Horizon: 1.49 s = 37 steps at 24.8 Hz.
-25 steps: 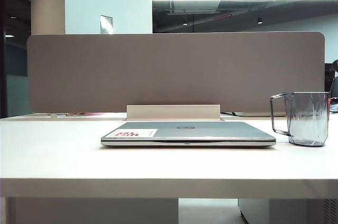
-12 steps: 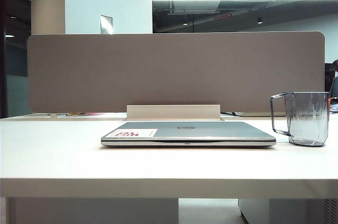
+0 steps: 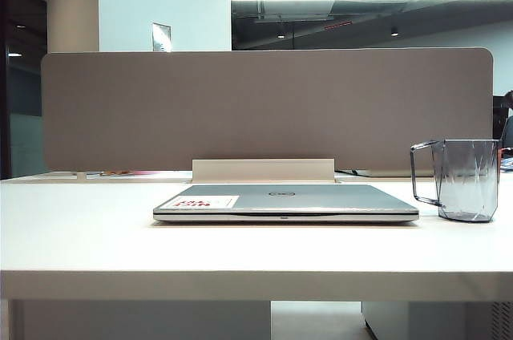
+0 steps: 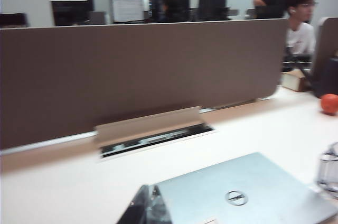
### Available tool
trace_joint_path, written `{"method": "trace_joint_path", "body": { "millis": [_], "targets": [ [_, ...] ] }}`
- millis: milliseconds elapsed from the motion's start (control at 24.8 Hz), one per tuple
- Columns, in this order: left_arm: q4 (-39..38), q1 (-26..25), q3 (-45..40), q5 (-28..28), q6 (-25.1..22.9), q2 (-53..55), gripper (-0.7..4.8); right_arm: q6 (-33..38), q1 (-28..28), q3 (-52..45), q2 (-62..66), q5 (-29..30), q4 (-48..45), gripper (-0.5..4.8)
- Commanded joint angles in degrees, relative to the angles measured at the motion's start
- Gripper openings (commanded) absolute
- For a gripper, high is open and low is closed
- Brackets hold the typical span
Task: Pick up the water cup and place it on the left side of the laptop.
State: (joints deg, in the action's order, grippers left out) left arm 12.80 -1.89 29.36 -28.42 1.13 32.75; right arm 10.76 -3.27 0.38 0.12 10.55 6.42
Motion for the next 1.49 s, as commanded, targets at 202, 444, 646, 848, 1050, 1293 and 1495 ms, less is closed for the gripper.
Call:
{"method": "trace_joint_path", "body": {
  "millis": [202, 444, 646, 848, 1050, 1293, 1495],
  "targets": [
    [10.2, 1.0, 0.7, -6.3, 5.5, 8.9, -0.05, 0.2, 0.0, -0.2, -0.1, 0.1, -0.7, -0.01],
    [11.7, 11.4, 5.4, -0.4, 6.8, 19.8, -0.05, 0.2, 0.1, -0.2, 0.0, 0.0, -0.7, 0.00],
    [11.7, 21.6, 13.4, 5.7, 6.8, 30.7, -0.05, 0.2, 0.0, -0.2, 0.0, -0.1, -0.6, -0.01],
    [11.6, 29.4, 20.2, 10.6, 6.8, 40.6, -0.05, 0.2, 0.1, -0.2, 0.0, -0.1, -0.6, 0.00],
    [11.7, 34.8, 25.8, 14.8, 6.2, 48.6, -0.05, 0.2, 0.1, -0.2, 0.0, -0.2, -0.6, 0.00],
    [11.7, 41.0, 33.3, 18.1, 4.7, 59.6, -0.05, 0.2, 0.1, -0.2, 0.0, -0.2, -0.7, -0.01],
    [11.6, 45.0, 41.1, 18.4, 4.7, 70.2, 0.71, 0.1, 0.1, -0.2, -0.1, -0.5, -0.7, 0.00]
  ]
}}
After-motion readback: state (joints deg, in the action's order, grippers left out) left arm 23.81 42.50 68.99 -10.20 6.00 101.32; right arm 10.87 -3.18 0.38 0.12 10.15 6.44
